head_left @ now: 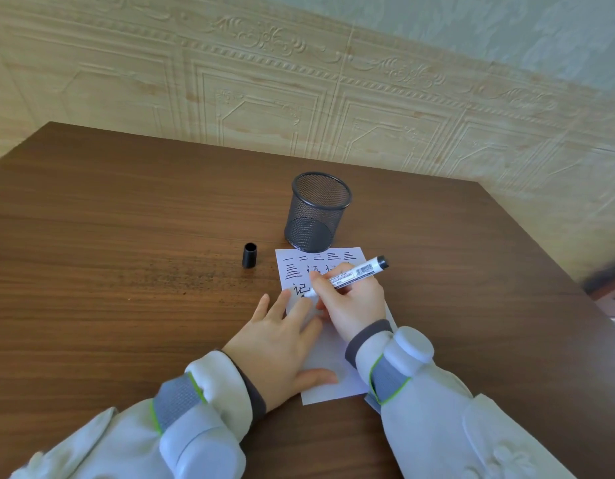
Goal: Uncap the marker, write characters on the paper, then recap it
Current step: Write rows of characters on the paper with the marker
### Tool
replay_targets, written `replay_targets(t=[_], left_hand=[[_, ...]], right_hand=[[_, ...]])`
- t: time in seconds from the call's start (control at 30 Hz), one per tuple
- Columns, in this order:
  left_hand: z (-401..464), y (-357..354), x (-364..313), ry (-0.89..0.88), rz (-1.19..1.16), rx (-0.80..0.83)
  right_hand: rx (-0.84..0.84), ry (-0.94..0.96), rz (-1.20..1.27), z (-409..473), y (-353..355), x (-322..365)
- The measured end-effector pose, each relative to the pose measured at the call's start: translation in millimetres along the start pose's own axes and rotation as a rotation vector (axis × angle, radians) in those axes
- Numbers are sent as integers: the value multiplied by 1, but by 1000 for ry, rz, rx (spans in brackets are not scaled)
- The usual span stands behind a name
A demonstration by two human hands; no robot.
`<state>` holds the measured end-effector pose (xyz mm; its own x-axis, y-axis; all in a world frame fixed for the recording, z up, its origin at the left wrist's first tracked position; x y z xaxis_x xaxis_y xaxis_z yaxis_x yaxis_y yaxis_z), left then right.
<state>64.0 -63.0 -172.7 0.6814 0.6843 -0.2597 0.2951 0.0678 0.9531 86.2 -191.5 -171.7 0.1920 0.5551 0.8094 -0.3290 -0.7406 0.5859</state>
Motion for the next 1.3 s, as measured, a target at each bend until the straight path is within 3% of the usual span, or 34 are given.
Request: replay_targets(t=[0.23,0.43,0.6,0.9,1.3], left_hand=[[-1,7,-2,-10,2,-6],[-2,15,-1,21,-120,-248],[-2,15,1,99,-211,-103],[1,12,16,230,-195,-65],[1,14,15,231,-167,-78]], right_hand=[[-32,45,6,2,-4,-3],[-36,-7,57,3,-1,-6],[-25,47,-16,3,-3,-5],[-13,50,4,4,-4,-7],[-8,59,-25,3,-4,-6]])
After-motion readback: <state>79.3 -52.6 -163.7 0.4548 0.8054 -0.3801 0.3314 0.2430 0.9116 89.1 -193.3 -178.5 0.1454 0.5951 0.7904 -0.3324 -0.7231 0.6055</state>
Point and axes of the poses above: each hand's wrist, its own z-axis towards the middle knuckle, its own y-axis out of the back of the hand, x = y × z, the point moved 3 cm from there along z, towards the middle knuckle, and after that the axes turned 10 degrees about -z, right-handed, at the moved point
